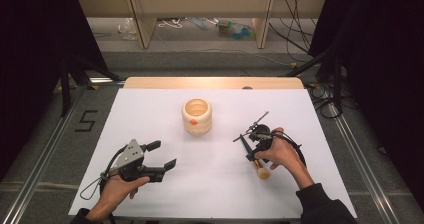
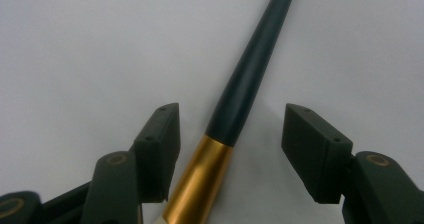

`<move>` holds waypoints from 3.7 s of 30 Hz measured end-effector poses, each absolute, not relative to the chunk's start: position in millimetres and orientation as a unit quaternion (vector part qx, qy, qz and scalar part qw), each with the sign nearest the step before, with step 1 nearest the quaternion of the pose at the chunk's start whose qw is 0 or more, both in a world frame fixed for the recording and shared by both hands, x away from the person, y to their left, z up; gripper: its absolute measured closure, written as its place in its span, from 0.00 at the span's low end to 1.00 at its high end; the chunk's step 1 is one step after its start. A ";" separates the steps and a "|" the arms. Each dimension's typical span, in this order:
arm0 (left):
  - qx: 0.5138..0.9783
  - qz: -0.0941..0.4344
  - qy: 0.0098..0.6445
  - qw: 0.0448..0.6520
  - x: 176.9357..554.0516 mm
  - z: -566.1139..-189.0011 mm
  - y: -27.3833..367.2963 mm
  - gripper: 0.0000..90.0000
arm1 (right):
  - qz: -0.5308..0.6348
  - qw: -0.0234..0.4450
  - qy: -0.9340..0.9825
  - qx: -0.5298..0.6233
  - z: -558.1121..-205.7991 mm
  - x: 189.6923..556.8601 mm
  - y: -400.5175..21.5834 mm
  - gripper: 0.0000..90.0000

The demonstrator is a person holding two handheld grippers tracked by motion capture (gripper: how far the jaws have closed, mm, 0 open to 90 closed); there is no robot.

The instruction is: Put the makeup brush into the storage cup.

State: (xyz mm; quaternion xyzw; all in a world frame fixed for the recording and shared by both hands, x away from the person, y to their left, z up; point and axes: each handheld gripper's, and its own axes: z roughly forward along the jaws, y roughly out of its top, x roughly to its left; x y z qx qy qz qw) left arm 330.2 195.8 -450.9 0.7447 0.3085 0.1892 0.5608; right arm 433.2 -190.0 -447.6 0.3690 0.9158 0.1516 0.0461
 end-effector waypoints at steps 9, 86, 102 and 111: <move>0.740 0.184 0.313 0.566 330.2 -451.1 195.3 0.18 | 0.136 0.040 0.916 0.375 -449.6 436.9 -188.0 0.53; 0.748 0.185 0.305 0.560 331.2 -451.8 192.1 0.18 | 0.130 0.092 0.948 0.275 -423.4 421.5 -168.6 0.83; 0.781 0.159 0.262 0.544 334.4 -453.7 149.7 0.18 | 0.156 0.117 0.966 0.172 -402.9 383.0 -137.1 0.83; 0.810 0.137 0.222 0.525 334.4 -452.5 130.8 0.19 | 0.156 0.112 0.972 0.134 -402.5 368.4 -120.5 0.83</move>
